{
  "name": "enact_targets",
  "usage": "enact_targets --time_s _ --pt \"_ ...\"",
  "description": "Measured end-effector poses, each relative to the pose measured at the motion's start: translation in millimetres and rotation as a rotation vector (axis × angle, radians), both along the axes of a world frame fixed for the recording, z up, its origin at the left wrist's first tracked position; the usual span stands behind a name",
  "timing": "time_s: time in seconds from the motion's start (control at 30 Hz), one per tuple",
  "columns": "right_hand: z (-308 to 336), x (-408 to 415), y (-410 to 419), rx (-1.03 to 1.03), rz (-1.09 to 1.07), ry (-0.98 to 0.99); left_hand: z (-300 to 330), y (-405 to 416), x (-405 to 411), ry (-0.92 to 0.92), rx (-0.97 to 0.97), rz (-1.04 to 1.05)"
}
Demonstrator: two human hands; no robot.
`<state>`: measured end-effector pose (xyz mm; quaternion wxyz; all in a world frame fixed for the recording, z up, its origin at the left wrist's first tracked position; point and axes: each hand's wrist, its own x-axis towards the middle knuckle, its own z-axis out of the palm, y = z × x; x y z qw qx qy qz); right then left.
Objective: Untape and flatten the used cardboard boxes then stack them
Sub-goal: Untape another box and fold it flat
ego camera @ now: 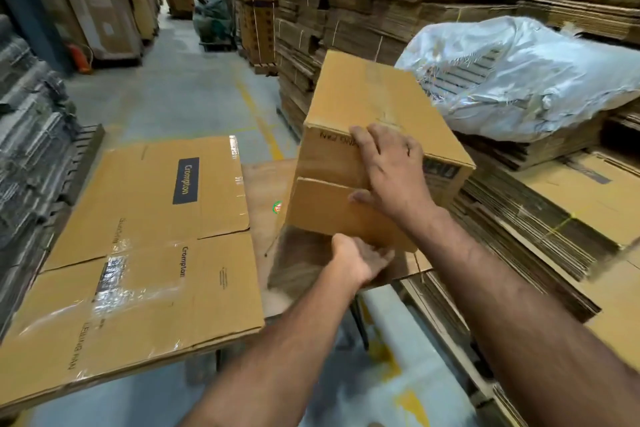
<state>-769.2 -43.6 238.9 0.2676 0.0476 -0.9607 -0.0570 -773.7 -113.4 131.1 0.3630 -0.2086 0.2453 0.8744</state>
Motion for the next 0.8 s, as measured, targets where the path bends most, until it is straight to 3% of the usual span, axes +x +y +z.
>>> enact_targets --time_s 0.1,0.27,0.4,0.5,0.6,0.7,0.8 --pt "-29.0 -7.9 4.3 -0.072 -0.059 -0.210 -34.5 -1.1 8.3 -0.087 -0.040 -0.026" --pt "-44.9 -14.3 18.5 0.004 0.000 -0.289 -50.6 -0.3 -3.4 -0.127 -0.108 -0.119" --pt "-54.0 -30.2 28.7 -0.012 0.037 -0.394 -55.3 10.3 -5.7 -0.056 -0.188 -0.219" --pt "-102.5 -25.9 48.8 -0.084 -0.161 -0.703 -60.2 4.0 -16.7 0.063 -0.231 -0.236" --pt "-133.2 -28.5 61.7 -0.128 -0.235 -0.786 -61.4 -5.8 -33.0 0.241 -0.324 -0.317" --pt "-124.0 -44.4 66.8 -0.113 -0.186 -0.799 -65.7 -6.3 -47.6 0.500 -0.649 -0.364" --pt "-117.3 -54.1 75.1 -0.122 -0.165 -0.787 -58.4 -1.8 -56.6 0.809 -0.970 -0.224"
